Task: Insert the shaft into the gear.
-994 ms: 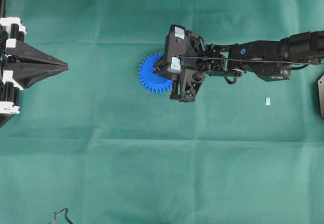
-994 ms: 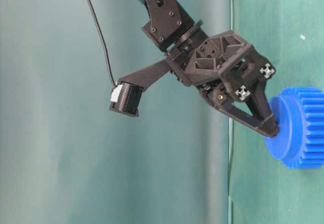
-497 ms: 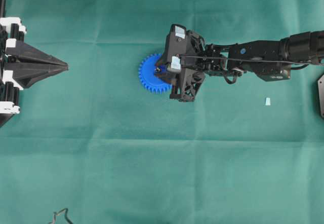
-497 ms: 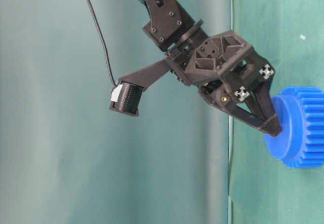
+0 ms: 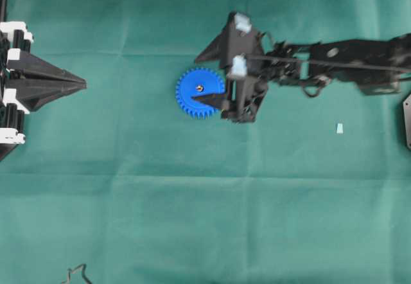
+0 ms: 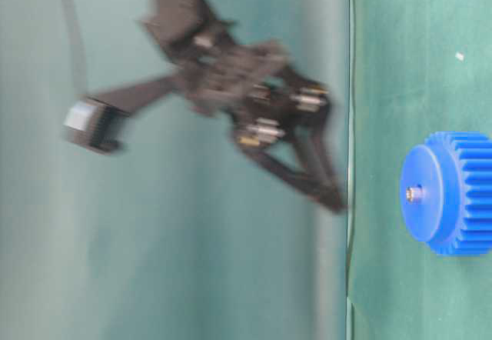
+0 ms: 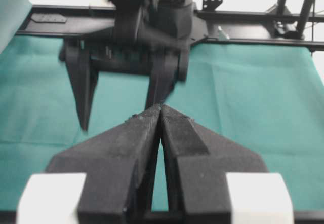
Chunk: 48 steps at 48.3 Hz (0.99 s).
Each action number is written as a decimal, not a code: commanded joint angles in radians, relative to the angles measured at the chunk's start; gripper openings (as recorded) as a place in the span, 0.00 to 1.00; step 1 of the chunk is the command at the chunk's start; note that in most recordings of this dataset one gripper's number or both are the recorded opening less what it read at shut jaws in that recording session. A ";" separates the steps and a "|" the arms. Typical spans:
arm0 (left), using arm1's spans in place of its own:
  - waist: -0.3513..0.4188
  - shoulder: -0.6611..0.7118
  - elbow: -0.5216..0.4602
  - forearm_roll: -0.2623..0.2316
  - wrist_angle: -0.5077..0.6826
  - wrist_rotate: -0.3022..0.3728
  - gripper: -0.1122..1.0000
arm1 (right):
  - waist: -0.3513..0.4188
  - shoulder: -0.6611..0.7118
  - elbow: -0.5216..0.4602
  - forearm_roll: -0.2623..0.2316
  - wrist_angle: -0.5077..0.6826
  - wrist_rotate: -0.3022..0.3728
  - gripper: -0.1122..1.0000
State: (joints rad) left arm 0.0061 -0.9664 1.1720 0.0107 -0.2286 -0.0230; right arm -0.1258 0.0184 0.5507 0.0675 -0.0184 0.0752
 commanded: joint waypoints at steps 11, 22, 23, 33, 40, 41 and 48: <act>0.002 0.003 -0.031 0.003 -0.006 -0.003 0.10 | 0.002 -0.287 0.107 -0.020 0.049 -0.003 0.96; 0.002 0.003 -0.031 0.003 -0.006 -0.005 0.10 | 0.002 -0.535 0.272 -0.021 0.064 -0.003 0.96; 0.002 0.002 -0.032 0.003 -0.006 -0.005 0.10 | 0.002 -0.572 0.291 -0.021 0.072 -0.003 0.96; 0.002 0.002 -0.031 0.003 -0.008 -0.005 0.10 | 0.002 -0.813 0.394 -0.021 0.152 -0.003 0.96; 0.002 0.000 -0.031 0.003 -0.008 -0.005 0.10 | 0.002 -0.940 0.440 -0.021 0.216 -0.003 0.96; 0.002 0.000 -0.031 0.003 -0.009 -0.005 0.10 | 0.002 -0.956 0.445 -0.021 0.224 -0.003 0.96; 0.002 0.000 -0.031 0.003 -0.009 -0.005 0.10 | 0.002 -1.023 0.468 -0.021 0.273 -0.003 0.96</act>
State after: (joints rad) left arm 0.0046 -0.9695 1.1689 0.0123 -0.2301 -0.0261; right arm -0.1258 -0.9833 1.0232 0.0460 0.2408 0.0736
